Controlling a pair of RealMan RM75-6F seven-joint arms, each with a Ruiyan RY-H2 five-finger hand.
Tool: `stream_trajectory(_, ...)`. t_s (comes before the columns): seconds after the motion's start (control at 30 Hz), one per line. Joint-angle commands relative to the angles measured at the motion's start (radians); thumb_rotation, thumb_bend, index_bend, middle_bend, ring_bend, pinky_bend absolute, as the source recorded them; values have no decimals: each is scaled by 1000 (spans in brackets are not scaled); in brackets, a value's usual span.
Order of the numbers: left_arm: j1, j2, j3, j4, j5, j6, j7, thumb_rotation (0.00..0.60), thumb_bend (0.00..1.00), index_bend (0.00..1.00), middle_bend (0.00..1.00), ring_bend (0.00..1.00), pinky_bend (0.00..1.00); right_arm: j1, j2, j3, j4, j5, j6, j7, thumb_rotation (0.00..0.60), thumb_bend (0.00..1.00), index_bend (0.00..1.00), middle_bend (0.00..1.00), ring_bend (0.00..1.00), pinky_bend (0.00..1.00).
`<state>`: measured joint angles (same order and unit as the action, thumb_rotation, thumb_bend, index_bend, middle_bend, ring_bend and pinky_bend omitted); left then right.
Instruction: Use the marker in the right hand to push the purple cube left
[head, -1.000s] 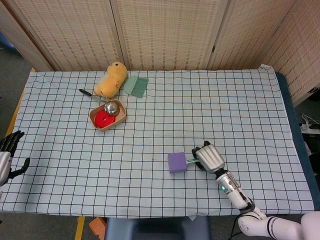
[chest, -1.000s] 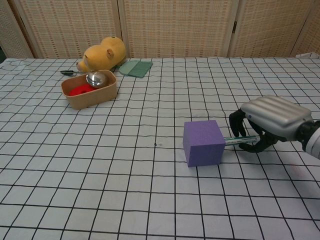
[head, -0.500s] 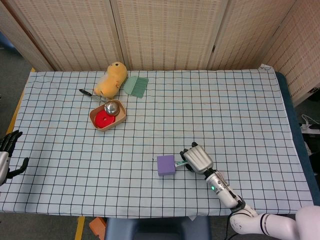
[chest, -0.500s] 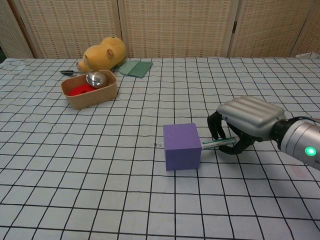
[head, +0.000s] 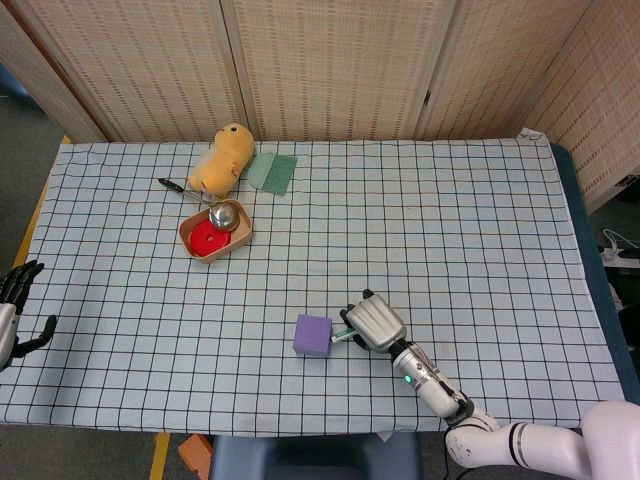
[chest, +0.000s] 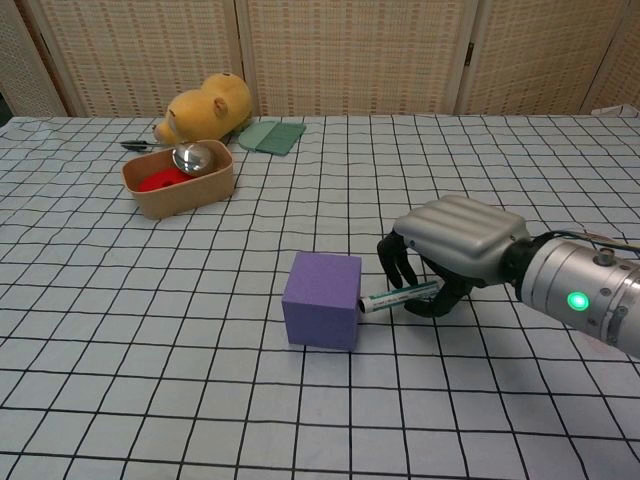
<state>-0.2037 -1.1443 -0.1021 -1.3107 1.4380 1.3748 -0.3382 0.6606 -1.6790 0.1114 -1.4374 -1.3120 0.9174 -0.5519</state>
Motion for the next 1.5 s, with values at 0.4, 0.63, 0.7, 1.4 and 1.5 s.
stream_trajectory(0.4,1,2,5,-2,12,7,-3,600,447,0,2,0,93,82,-99,47,18,73,-10,-119,600,412,981,860,645,329)
stream_trajectory(0.63,4,6,7,-4,15,10,-15,600,448,0,2,0,93,133,-172,61,75,106,-12,-185,600,412,981,860,645,329)
stream_trajectory(0.7,5,7,7,-4,16,12,-18,600,448,0,2,0,93,150,-199,69,102,114,-16,-197,600,412,981,860,645,329)
stream_trajectory(1.4,11,24,9,-12,29,30,-51,600,448,0,2,0,93,311,-410,158,328,156,-37,-221,600,412,981,860,645,329)
stream_trajectory(1.5,12,26,9,-13,30,31,-56,600,448,0,2,0,93,337,-448,173,378,157,-31,-228,600,412,981,860,645,329)
